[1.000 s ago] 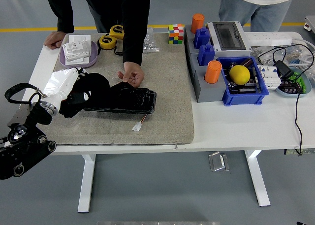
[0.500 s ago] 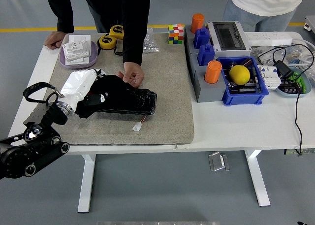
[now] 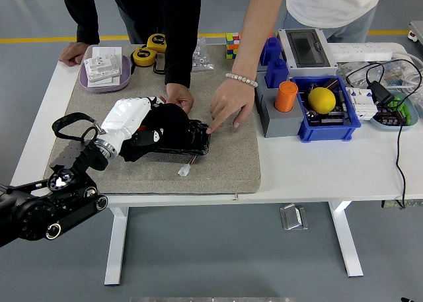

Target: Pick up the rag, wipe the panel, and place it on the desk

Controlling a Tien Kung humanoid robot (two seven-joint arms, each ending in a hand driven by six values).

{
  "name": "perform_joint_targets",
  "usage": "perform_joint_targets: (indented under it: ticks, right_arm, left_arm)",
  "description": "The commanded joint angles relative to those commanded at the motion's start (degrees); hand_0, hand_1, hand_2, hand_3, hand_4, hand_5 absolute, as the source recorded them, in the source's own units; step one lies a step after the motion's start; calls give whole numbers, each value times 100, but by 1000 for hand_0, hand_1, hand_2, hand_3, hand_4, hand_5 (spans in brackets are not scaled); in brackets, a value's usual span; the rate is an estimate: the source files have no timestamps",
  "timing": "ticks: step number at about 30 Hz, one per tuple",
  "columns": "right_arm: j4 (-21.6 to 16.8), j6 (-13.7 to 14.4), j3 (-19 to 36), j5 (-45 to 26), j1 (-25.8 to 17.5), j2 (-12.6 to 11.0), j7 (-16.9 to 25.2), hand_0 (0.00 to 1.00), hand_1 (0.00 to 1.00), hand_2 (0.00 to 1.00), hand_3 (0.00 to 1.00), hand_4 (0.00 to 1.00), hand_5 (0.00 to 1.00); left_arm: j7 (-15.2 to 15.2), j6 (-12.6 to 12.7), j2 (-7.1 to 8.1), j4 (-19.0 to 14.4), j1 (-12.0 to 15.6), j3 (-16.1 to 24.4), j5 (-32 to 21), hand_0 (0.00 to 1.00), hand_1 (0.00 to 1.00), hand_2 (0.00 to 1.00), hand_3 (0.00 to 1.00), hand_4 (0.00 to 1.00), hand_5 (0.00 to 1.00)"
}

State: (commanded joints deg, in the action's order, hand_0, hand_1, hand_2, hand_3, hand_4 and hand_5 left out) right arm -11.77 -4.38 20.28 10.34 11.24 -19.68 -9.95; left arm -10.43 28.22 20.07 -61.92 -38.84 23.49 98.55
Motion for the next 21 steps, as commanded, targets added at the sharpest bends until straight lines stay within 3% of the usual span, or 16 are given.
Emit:
perform_joint_targets:
  ticks: [21]
  right_arm:
    - [10, -6, -65, -49, 21, -9, 3, 793, 685, 718, 664, 998, 503]
  left_arm:
    - [-87, -7, -179, -174, -194, -303, 4, 319, 184, 637, 693, 479, 2]
